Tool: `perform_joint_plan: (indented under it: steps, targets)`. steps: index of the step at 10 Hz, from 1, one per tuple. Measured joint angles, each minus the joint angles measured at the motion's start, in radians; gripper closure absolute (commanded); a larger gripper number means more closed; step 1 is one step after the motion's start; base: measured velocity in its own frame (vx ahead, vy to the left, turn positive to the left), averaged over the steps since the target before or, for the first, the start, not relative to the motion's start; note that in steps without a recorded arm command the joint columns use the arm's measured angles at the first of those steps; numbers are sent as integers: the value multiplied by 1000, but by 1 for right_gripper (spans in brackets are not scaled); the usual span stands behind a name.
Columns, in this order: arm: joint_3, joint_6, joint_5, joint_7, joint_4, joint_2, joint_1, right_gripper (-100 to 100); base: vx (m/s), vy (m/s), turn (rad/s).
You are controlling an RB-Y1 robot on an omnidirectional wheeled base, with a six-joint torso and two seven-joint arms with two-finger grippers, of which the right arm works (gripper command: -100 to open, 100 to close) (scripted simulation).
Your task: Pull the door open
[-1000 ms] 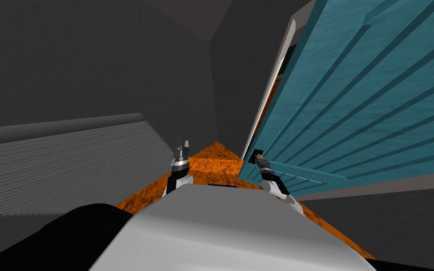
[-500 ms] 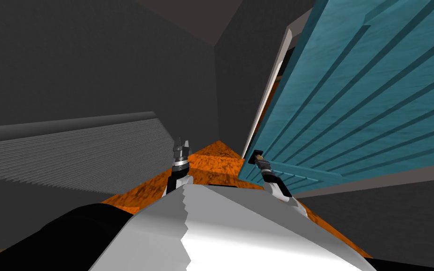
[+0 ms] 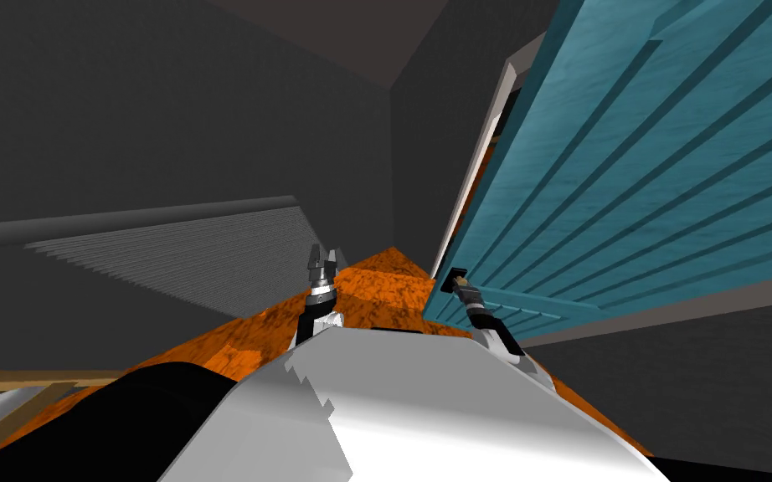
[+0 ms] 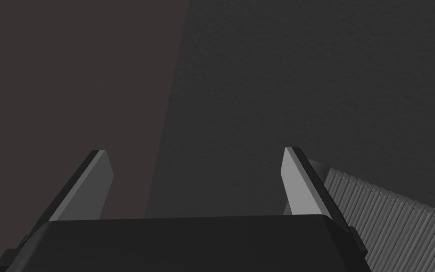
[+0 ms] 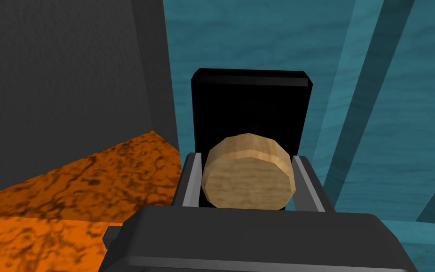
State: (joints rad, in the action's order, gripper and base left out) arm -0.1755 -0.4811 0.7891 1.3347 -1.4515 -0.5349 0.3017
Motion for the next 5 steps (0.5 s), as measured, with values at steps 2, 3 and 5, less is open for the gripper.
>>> perform_joint_plan:
  steps: [2, 3, 5]
  targets:
    - [-18, -11, -3, 16, -10, -20, 12, 100, -144, -40, 73]
    - [-22, -10, -4, 18, -9, -19, 15, 100, -119, -16, 104]
    - [-31, -22, -6, 31, -11, -36, 21, 100, -180, -40, 114]
